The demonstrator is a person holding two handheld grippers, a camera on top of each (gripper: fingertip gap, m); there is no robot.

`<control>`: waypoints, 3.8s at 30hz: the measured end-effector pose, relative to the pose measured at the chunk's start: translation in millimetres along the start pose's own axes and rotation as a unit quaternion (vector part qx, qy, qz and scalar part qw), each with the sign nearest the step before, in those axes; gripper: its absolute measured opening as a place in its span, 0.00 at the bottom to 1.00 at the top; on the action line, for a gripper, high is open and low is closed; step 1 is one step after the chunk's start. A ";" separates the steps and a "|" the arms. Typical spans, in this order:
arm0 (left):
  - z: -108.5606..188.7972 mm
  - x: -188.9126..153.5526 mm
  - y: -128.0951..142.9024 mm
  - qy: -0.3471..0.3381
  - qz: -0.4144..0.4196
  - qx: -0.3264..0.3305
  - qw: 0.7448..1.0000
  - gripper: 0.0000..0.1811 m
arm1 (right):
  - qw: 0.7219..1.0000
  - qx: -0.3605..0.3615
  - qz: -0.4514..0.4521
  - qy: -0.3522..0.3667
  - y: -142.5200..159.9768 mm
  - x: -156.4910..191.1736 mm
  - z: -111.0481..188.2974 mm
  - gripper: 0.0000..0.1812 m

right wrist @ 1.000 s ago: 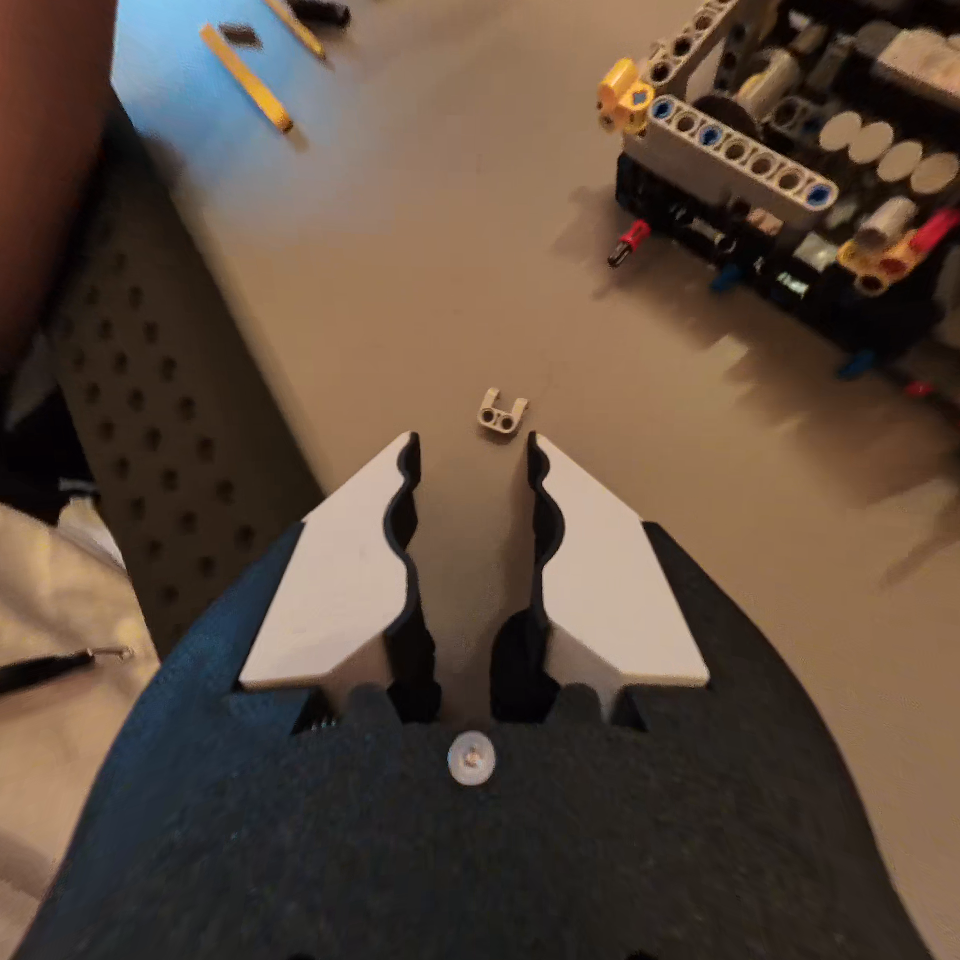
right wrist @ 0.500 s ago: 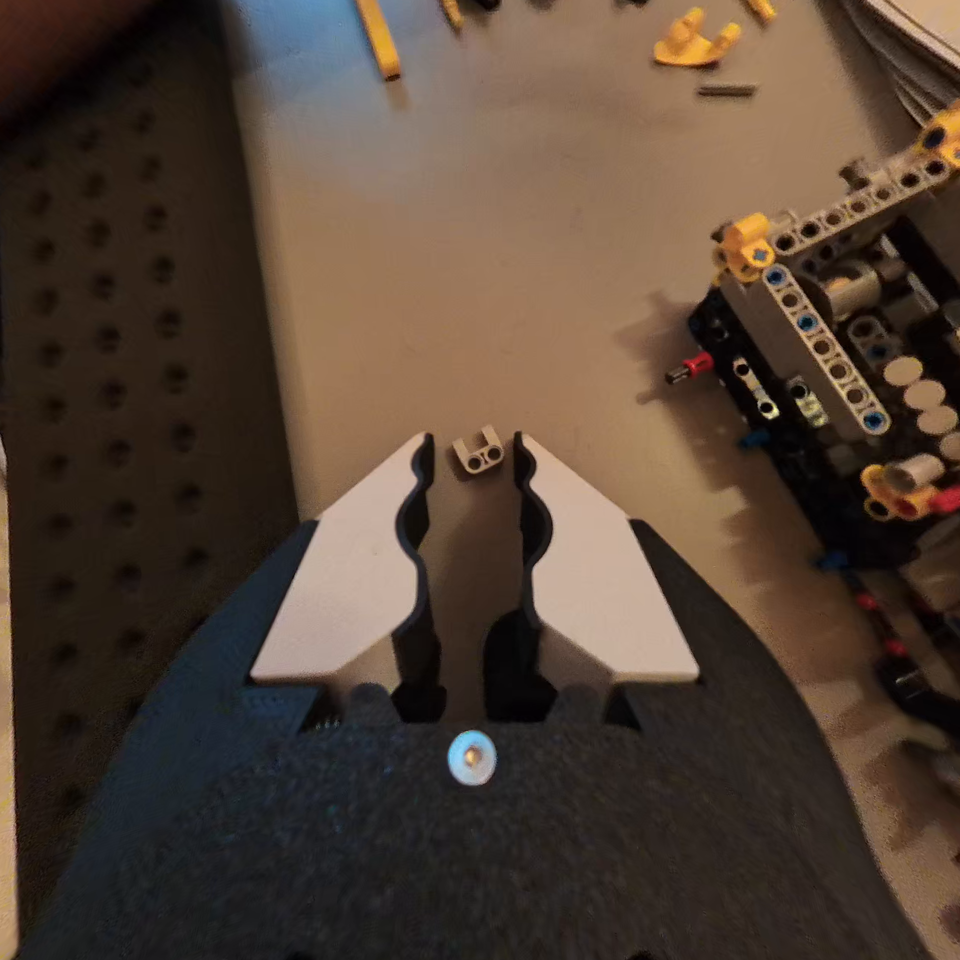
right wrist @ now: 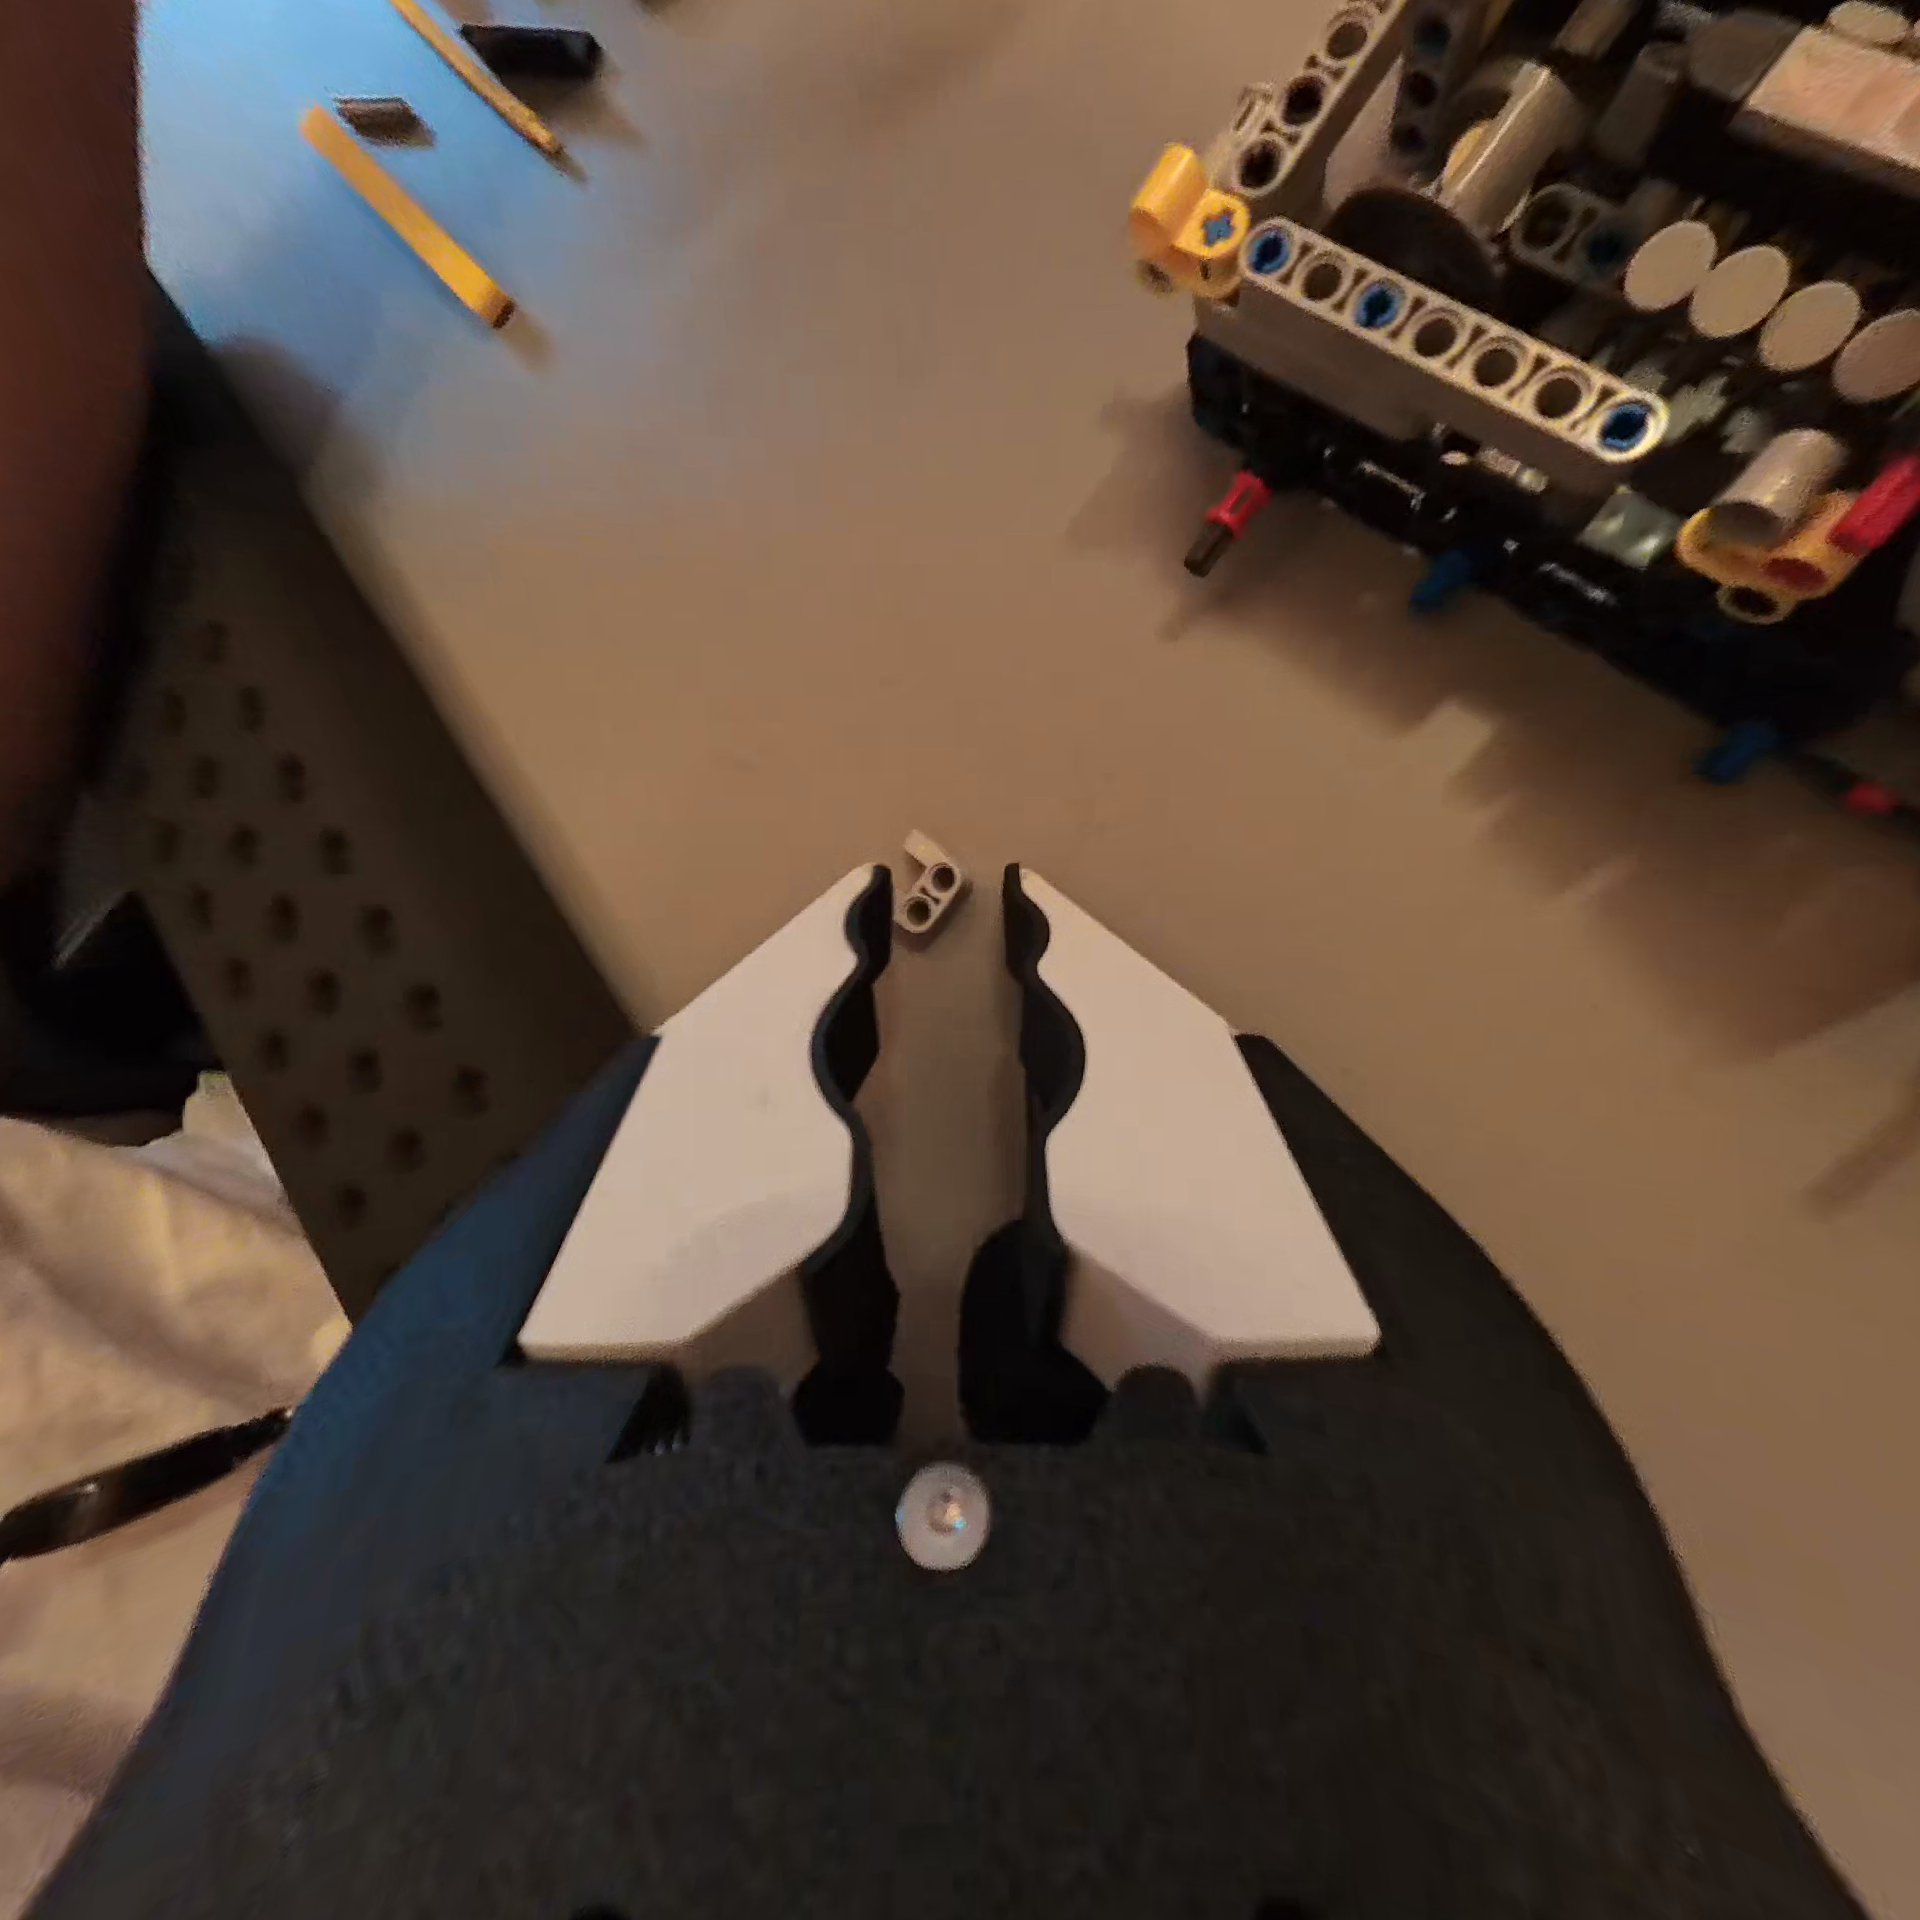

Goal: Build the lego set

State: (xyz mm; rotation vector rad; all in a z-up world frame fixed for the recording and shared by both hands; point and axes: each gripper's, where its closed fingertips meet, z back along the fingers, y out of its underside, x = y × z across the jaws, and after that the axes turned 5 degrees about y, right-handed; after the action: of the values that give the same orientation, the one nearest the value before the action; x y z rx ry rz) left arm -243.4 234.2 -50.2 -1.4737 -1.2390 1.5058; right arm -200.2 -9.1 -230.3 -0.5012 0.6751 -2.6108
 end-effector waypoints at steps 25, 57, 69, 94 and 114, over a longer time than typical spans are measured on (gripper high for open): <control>-41.2 -94.3 35.9 0.189 -0.033 0.085 0.978 0.02 | 0.859 -0.290 0.363 0.214 -124.0 -63.4 77.1 0.03; -84.0 -148.6 127.3 0.264 -0.067 0.241 0.931 0.02 | 0.822 -0.281 0.396 0.296 -107.4 -87.3 96.7 0.04; -87.7 -150.7 120.2 0.273 -0.004 0.223 0.936 0.02 | 0.796 -0.297 0.410 0.333 -111.8 -88.4 105.4 0.04; -74.5 -148.4 137.7 0.250 -0.095 0.300 0.916 0.02 | 0.850 -0.281 0.380 0.231 -100.6 -80.8 84.9 0.04; -72.5 -148.9 145.1 0.248 -0.146 0.315 0.905 0.02 | 0.861 -0.264 0.381 0.209 -94.8 -79.0 80.3 0.03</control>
State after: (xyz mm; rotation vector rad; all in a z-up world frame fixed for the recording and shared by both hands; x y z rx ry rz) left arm -132.8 61.5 -130.3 -1.0720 -0.5517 1.0813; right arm -124.8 72.8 -134.0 0.2005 1.4073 -1.7527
